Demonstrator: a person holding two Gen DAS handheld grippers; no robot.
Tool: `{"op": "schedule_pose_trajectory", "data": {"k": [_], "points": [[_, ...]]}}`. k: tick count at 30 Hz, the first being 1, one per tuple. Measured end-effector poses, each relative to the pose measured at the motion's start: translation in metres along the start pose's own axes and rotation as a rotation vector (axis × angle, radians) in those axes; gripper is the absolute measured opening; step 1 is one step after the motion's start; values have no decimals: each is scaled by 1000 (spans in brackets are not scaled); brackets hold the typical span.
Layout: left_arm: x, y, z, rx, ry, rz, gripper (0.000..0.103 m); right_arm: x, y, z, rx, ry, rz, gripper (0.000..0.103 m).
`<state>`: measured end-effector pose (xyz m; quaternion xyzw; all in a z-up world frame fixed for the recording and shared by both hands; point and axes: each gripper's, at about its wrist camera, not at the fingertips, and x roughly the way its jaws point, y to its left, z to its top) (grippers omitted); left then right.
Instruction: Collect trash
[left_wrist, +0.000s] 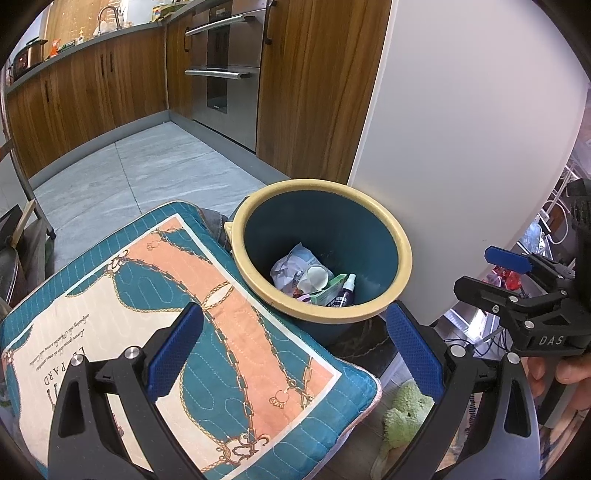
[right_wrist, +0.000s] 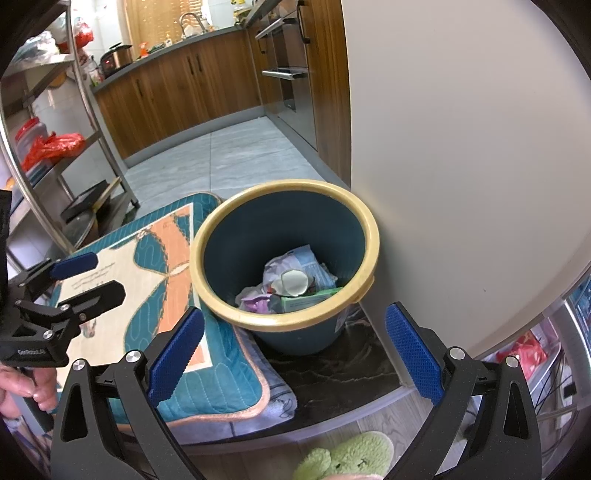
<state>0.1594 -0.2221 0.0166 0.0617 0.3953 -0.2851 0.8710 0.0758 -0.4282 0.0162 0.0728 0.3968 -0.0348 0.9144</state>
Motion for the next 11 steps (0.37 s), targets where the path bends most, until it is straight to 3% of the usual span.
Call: {"op": "schedule_pose_trajectory", "data": {"k": [11], "points": [[3, -2, 0, 7, 19, 8, 98, 0, -1, 0, 1, 1, 1, 98]]}}
